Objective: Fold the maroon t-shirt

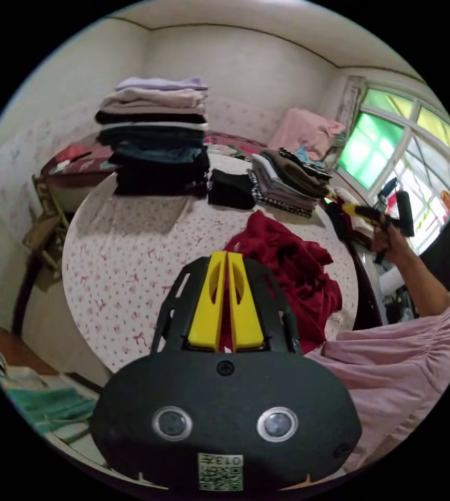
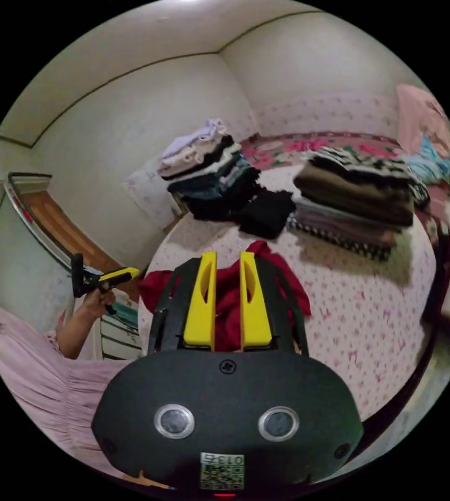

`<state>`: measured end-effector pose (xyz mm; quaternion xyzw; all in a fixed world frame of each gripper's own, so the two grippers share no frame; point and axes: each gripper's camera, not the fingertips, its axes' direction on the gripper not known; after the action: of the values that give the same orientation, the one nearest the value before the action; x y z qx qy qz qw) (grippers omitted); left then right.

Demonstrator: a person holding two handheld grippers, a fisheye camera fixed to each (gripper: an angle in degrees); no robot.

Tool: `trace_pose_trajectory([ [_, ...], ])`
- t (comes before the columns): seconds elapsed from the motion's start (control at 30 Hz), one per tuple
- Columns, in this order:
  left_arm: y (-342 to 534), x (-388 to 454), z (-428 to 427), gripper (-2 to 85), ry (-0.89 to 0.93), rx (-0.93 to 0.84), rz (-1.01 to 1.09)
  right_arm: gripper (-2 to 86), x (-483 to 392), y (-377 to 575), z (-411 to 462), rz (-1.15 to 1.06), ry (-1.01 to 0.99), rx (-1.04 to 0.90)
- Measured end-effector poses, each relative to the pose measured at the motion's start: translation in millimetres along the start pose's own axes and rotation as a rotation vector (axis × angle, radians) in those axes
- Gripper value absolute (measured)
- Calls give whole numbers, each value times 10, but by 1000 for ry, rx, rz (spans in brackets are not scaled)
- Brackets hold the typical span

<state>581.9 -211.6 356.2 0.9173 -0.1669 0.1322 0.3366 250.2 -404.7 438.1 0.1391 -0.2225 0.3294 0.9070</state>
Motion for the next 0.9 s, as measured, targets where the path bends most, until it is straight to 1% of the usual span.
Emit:
trace_pose_trajectory([
  [0.07,133,-166,80,37,2,21,-99,82,141,361,63,90,35,-41],
  [0.13,122,-209,174,57,-23,5,-141,90,287,814,164,178,70,-126],
  [0.2,53,-175,302,68,-31,-35,-133,99,332,1101,251,219,112,-211],
  [0.27,-39,-63,523,77,-113,-122,-67,110,320,1331,299,255,126,-243],
  [0.37,-53,15,747,85,-227,-210,-35,136,161,1582,420,246,183,-292],
  [0.47,-16,-31,855,89,-211,-257,-80,144,-20,1720,592,232,199,-326],
  [0.57,-17,-66,852,90,-179,-275,-108,115,-229,1782,885,186,229,-394],
  [0.63,-39,-72,808,92,-191,-266,-102,70,-455,1761,971,106,297,-419],
  [0.67,-62,-91,781,94,-200,-254,-97,62,-500,1742,958,99,285,-423],
  [0.73,-115,-147,784,99,-201,-250,-87,56,-660,1694,811,97,149,-407],
  [0.87,-369,-286,921,106,-173,-256,-14,56,-1020,1773,453,17,55,-369],
  [0.9,-419,-298,950,107,-170,-254,5,59,-1114,1847,373,16,22,-394],
])
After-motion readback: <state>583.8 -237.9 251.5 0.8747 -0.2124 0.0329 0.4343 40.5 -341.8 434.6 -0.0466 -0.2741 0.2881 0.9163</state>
